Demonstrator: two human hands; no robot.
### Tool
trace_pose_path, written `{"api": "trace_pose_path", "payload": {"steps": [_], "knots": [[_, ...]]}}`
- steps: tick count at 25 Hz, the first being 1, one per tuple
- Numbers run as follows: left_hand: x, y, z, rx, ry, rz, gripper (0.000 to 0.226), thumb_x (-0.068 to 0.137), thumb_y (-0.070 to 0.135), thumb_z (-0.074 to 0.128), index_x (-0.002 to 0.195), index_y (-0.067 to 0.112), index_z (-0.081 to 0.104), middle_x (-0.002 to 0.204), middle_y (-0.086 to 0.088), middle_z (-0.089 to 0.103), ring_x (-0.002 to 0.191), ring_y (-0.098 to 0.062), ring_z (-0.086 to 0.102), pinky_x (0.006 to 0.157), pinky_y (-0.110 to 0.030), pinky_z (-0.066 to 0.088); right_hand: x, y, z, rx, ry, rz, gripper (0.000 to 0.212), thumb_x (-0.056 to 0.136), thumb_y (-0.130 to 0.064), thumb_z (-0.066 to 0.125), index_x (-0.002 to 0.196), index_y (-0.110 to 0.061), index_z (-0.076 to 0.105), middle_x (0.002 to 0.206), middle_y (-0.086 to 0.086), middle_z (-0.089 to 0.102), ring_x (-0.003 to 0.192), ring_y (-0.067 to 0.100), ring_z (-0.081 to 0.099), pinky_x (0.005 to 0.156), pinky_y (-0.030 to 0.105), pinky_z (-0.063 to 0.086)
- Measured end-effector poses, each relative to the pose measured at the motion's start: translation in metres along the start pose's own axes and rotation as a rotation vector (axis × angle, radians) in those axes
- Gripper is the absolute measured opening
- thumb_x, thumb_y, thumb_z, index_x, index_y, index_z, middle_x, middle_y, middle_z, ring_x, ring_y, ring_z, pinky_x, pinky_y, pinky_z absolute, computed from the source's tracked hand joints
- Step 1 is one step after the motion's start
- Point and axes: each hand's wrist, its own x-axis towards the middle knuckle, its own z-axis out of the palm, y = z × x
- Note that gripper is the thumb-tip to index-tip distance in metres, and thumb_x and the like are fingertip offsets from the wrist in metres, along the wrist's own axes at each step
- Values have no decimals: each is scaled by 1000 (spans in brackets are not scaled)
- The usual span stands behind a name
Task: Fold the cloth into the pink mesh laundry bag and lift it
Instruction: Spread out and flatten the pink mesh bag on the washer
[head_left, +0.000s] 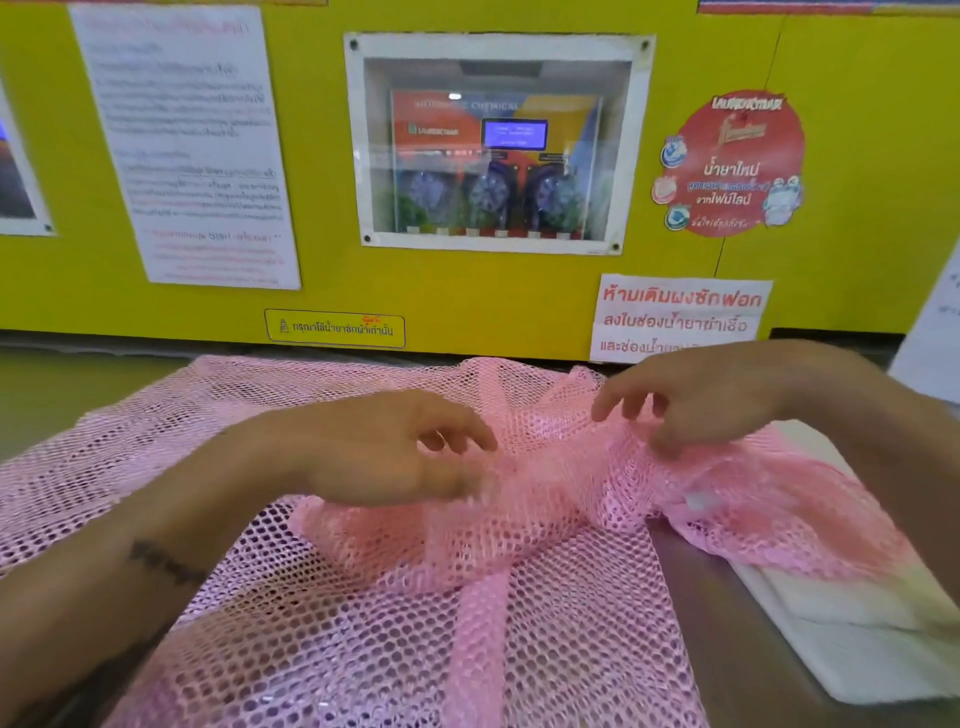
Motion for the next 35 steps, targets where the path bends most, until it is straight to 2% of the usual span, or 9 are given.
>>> {"api": "trace_pose_path", "payload": {"steps": [6,11,14,16,20,24,27,31,35], "knots": [[-13,-2,11,-86,-319,107,80,42,95,56,118,73,44,135,40,45,129,2,44,114,-51,30,3,10,18,-40,151,-88,11,85,-21,59,89,-31,64,95,-9,66,88,15,61,82,46,52],[-19,9,6,-151,-231,169,75,52,68,53,120,38,68,139,13,58,127,1,50,112,-32,29,-4,18,6,129,385,-46,18,91,-16,53,85,-19,70,86,-1,68,80,22,63,71,42,52],[-20,6,1,-76,-157,177,86,37,96,54,117,66,52,132,33,53,125,12,46,110,-37,32,-4,23,3,198,392,16,23,87,-11,50,89,-14,72,88,5,71,81,26,67,70,46,54],[-23,-13,17,139,-188,125,75,44,89,64,115,74,43,132,38,41,128,6,41,109,-43,35,-5,25,4,170,302,34,23,86,-16,50,91,-14,72,94,10,73,87,29,68,77,51,55],[-9,-15,24,258,73,158,12,73,52,70,78,54,59,106,25,51,103,2,50,93,-35,45,-8,24,3,122,135,-16,21,88,-21,55,94,-21,74,95,3,75,83,21,69,81,48,55],[22,-36,-41,544,629,80,9,84,25,67,90,31,69,90,2,52,95,-24,54,77,-38,42,-27,14,-8,310,-11,-140,11,89,-23,70,95,-29,76,94,-12,76,87,10,72,81,34,55],[43,-69,-83,415,921,-121,18,83,15,59,96,22,69,85,-9,65,89,-38,62,66,-35,42,-38,-17,-12,376,-27,-253,49,63,-60,77,99,-28,72,96,-14,74,93,10,69,91,40,51],[38,-107,-102,50,725,-280,30,84,2,60,110,16,66,108,-15,69,91,-25,63,71,-26,40,-8,-71,-11,591,-396,-633,45,89,-35,66,120,-2,63,112,25,68,92,27,66,83,41,50],[19,-132,-83,-264,548,-456,45,94,10,51,137,23,48,116,-8,61,92,-25,65,73,-34,58,46,-93,-17,480,48,-456,32,98,-13,53,129,-15,62,110,3,74,92,17,70,78,25,51]]}}
